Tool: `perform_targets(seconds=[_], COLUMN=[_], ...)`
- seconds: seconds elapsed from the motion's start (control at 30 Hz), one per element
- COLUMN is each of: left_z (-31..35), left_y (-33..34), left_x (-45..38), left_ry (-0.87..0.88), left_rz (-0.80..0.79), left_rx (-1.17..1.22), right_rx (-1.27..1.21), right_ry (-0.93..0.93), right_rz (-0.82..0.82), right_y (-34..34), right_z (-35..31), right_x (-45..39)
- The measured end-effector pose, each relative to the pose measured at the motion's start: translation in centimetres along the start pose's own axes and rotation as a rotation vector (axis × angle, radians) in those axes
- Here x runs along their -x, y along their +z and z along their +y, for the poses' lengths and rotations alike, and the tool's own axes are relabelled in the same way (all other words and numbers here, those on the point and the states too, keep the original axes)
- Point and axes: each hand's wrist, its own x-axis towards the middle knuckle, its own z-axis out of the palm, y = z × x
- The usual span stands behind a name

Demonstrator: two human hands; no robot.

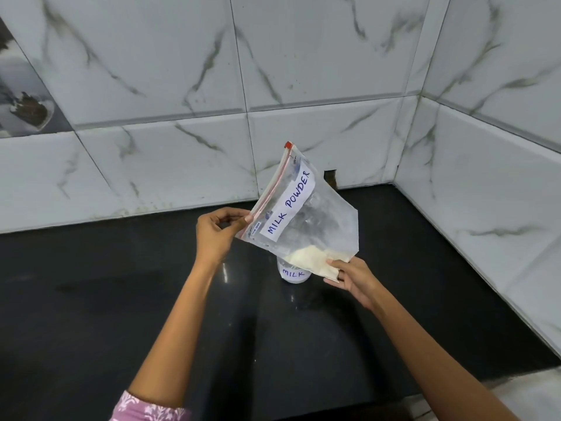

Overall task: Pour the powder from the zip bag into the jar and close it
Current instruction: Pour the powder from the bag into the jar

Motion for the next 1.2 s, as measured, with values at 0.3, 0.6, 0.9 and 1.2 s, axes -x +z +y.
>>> perform_targets(seconds=[0.3, 0.6, 0.9, 1.2], left_z=[-0.3, -6.6, -9.1, -8.0], left_y=[2.6, 4.2, 3.8, 3.0], left_x=[3.4, 9.1, 11.6, 10.0], left_ry=[0.094, 0.002, -0.108, -0.149], left_rz=[-0.137, -0.091, -0.048, -0.080], left_rx=[-0.044, -0.151, -0.216, -0.027], right_rx=[0.005, 0.156, 0.120, 0.186], right_ry=[-0.084, -0.188, -0.202, -0.252], right_rz=[0.102, 0.105, 0.037, 0.081], right_y=[-4.6, -7.4, -7.2, -7.0], right_z=[-1.4, -1.8, -1.2, -0.7], right_x=[3.4, 6.3, 6.6, 6.4])
